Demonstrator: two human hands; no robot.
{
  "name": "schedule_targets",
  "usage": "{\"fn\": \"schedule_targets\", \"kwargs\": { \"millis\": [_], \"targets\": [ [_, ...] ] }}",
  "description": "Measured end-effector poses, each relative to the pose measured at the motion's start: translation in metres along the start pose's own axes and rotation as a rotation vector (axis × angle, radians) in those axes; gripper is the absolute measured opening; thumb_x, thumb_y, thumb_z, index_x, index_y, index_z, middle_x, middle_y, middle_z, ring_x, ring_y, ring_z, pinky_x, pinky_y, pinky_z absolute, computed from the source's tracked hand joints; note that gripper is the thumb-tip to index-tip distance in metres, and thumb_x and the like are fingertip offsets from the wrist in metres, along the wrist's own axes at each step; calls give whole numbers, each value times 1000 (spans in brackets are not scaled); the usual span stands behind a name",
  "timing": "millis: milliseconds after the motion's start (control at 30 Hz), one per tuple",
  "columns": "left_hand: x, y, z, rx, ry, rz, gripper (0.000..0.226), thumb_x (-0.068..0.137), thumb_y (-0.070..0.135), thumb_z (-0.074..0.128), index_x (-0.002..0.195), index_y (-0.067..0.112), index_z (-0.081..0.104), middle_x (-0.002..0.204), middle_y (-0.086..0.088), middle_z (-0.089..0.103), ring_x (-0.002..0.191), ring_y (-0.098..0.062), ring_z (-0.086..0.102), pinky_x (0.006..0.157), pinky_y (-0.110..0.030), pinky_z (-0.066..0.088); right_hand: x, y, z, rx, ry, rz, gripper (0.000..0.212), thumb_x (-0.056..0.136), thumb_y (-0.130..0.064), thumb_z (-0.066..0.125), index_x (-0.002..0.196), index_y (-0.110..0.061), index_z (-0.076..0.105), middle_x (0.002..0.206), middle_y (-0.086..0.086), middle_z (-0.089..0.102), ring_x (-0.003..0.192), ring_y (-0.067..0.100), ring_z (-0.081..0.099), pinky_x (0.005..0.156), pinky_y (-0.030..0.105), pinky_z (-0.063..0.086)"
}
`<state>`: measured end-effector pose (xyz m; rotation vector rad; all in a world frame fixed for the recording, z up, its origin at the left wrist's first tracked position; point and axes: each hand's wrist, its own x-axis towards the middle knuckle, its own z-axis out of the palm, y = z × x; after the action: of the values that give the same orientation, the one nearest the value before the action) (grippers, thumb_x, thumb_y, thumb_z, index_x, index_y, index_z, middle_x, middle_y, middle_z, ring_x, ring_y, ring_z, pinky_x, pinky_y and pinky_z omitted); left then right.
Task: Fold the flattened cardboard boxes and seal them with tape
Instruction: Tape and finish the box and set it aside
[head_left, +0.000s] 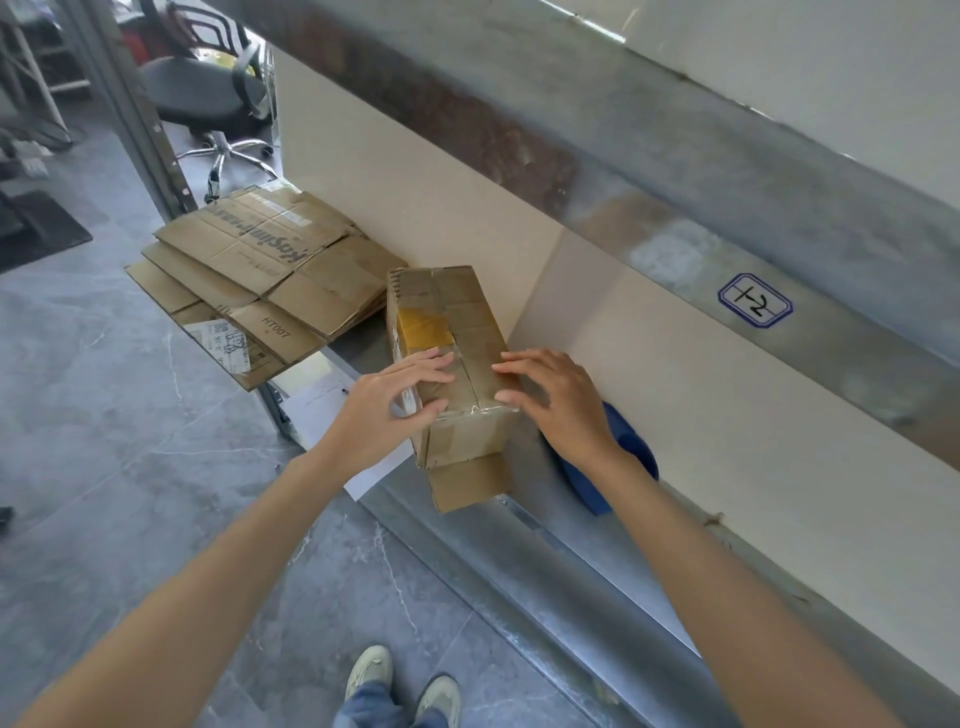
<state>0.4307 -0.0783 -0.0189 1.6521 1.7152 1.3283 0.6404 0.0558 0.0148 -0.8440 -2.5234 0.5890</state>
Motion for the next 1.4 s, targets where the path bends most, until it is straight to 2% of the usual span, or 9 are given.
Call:
{"fn": "schedule_targets", "kwargs": {
  "millis": [133,300,433,600,700,933,1067,1233,1400],
  "targets": [
    [2,-1,-10,19,-120,1,57,76,50,78,127,25,67,144,19,53,143,1,35,119,-38,30,4,11,-17,-34,-215,-49,54,85,-52,66,135,-32,59,141,-15,53,130,6,44,106,31,33],
    [3,-2,-2,73,-35,35,52,76,41,81,123,28,65,141,18,54,140,0,39,115,-46,39,7,11,-14,-65,-138,-110,47,84,-32,76,129,-21,65,135,-7,60,124,14,53,103,37,40],
    [-2,-3,8,93,23,21,50,76,32,85,121,24,65,141,13,56,142,-4,39,113,-46,41,6,2,-4,-108,-102,-78,60,73,-50,80,122,-17,67,127,-4,62,117,16,56,96,34,43],
    [-6,4,28,45,202,-35,44,75,21,86,113,19,65,136,9,61,141,-5,40,105,-47,49,5,-8,9,-116,-21,-75,57,74,-45,82,117,-10,68,119,2,63,112,23,60,86,40,52],
    [-6,8,31,45,215,-44,45,75,21,85,114,21,63,137,10,59,142,-7,40,105,-48,49,10,-7,4,-110,-71,-58,62,72,-51,82,119,-15,65,122,-2,58,112,16,56,80,33,51],
    [-10,20,26,131,50,-9,57,75,29,87,126,22,63,147,11,51,143,-5,37,118,-40,34,14,12,-13,144,-136,-11,62,65,-22,91,122,-21,66,121,-9,53,112,8,55,89,2,39],
    [-5,21,7,195,-47,28,63,74,41,86,129,27,62,149,14,48,141,-4,38,117,-36,31,16,23,-25,140,-191,-20,65,65,-16,91,125,-20,66,125,-10,51,118,10,53,106,26,43],
    [34,6,-35,364,-43,-15,74,73,23,88,139,22,54,154,4,41,148,-19,28,120,-48,25,12,21,-29,120,-231,16,62,71,-13,87,127,-24,64,130,-16,49,120,1,46,101,12,33],
    [81,-16,-59,378,-159,-98,85,73,17,86,147,24,44,160,-4,30,149,-26,21,119,-47,21,3,6,-37,-186,-208,0,62,78,-28,82,135,-27,57,142,-12,51,122,10,42,98,27,37]
  ]
}}
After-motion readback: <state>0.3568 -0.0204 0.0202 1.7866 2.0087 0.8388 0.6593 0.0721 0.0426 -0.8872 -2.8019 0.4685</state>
